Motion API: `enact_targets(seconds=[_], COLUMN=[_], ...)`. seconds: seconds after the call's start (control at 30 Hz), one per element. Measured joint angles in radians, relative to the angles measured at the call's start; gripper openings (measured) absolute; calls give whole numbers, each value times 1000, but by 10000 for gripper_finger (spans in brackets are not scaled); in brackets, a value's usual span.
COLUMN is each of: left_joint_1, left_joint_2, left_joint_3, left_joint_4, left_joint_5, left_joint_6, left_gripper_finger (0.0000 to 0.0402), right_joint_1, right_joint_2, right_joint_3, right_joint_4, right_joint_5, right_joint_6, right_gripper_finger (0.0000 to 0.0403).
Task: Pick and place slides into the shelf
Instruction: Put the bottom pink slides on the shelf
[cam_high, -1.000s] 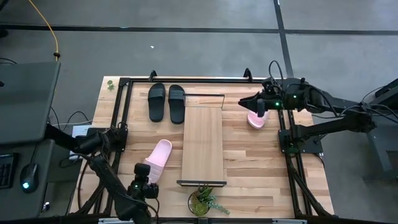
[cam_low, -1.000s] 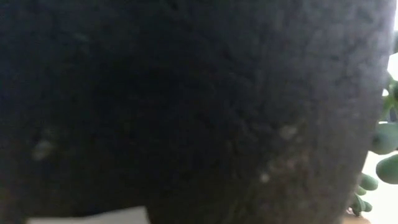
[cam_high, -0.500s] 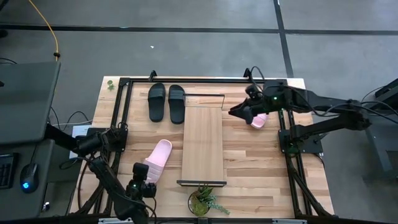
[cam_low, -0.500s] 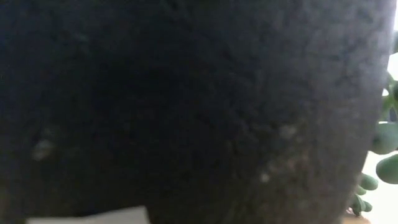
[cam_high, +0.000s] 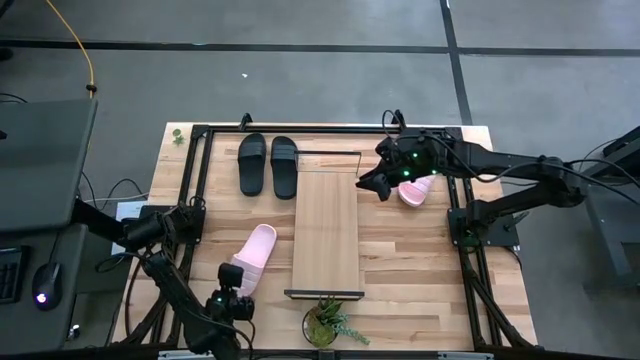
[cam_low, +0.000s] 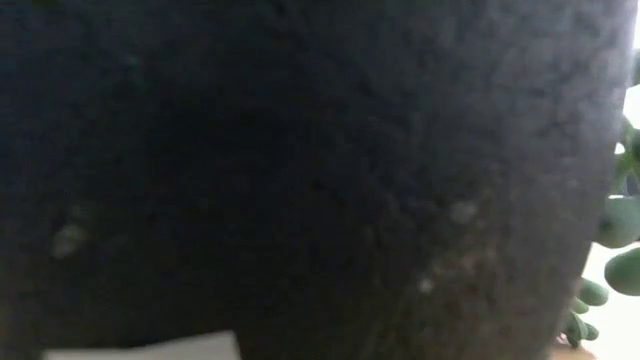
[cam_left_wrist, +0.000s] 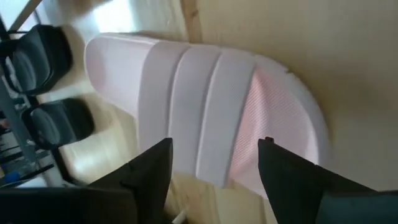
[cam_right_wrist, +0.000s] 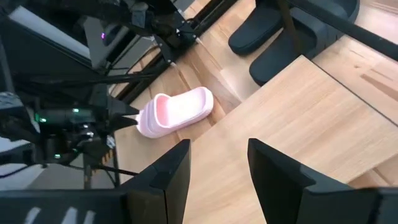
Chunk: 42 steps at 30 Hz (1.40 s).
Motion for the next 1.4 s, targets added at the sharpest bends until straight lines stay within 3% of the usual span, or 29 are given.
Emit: enact_targets(seconds=[0.43, 1.0, 1.13, 1.4], left_joint_1=[8, 125, 131, 139], left_joint_2=[40, 41, 41, 41], left_joint_3=[-2, -87, -88, -88], left_joint_4=[45, 51, 31, 3], left_joint_5=[-33, -25, -23, 20], left_joint_6=[45, 52, 52, 51], left_gripper_finger=[192, 185, 149, 16], right_joint_1=[-44, -44, -44, -43], right_joint_2=[8, 8, 8, 8], right_joint_3=[0, 0, 0, 0], right_joint_4=[12, 12, 12, 12], right_joint_5=[-53, -97, -101, -102], right_joint_6=[-52, -46, -38, -21], right_gripper_finger=[152, 152, 152, 152])
